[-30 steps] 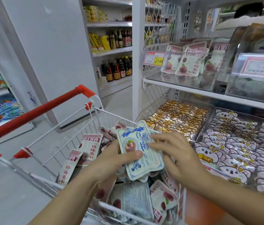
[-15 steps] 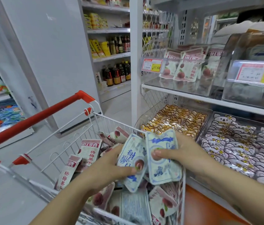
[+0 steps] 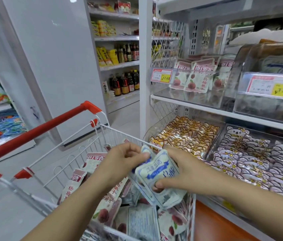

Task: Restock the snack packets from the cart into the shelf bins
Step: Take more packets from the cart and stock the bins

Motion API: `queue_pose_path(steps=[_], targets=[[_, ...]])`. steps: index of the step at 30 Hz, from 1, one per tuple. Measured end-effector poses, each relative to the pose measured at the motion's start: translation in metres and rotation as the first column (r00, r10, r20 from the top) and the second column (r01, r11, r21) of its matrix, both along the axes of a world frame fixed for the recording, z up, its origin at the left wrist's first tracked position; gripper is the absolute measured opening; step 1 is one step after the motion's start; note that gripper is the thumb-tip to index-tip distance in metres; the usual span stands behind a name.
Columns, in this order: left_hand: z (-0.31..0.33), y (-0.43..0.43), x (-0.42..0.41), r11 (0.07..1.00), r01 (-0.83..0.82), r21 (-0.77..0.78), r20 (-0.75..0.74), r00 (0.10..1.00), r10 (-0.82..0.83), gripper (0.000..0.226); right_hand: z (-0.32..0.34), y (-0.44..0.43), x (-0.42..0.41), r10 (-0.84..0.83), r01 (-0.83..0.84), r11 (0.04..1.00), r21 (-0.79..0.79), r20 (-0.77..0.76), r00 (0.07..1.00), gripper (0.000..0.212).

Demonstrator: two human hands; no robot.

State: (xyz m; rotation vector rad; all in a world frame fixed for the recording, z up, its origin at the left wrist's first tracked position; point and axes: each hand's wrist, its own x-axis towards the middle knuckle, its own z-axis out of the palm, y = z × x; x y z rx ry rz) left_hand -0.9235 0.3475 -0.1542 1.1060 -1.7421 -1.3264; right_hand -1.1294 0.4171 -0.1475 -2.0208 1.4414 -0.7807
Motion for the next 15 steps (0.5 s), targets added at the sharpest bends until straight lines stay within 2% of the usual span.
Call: queue_pose_path(steps=[1,3,5,9,13,15], targets=[[0.001,0.001,-0.001,0.998,0.001,0.067,-0.100,0.995,0.005,0.044,-0.002,-0.001,0.000,-0.043,0.041,0.999,0.021,0.116,0.992,0.044],[0.002,0.009,-0.006,0.966,0.142,0.216,-0.337,0.939,-0.063,0.045,-0.007,-0.004,0.000,-0.119,0.100,0.992,0.077,0.312,0.943,0.041],[-0.003,0.023,-0.011,0.932,0.263,0.250,-0.437,0.890,-0.134,0.044,-0.013,-0.008,0.001,-0.190,0.168,0.982,0.090,0.374,0.908,0.039],[-0.022,0.033,-0.017,0.984,0.157,0.082,-0.233,0.963,-0.135,0.050,-0.021,-0.015,0.013,-0.273,0.268,0.961,0.075,0.439,0.856,0.034],[-0.033,0.025,-0.010,0.996,0.057,-0.065,-0.040,0.997,-0.059,0.058,-0.030,-0.014,0.026,-0.269,0.245,0.963,0.113,0.433,0.860,0.033],[-0.036,0.021,-0.002,0.998,0.017,-0.057,0.013,1.000,-0.016,0.060,-0.034,-0.018,0.027,-0.272,0.219,0.960,0.175,0.396,0.877,0.054]])
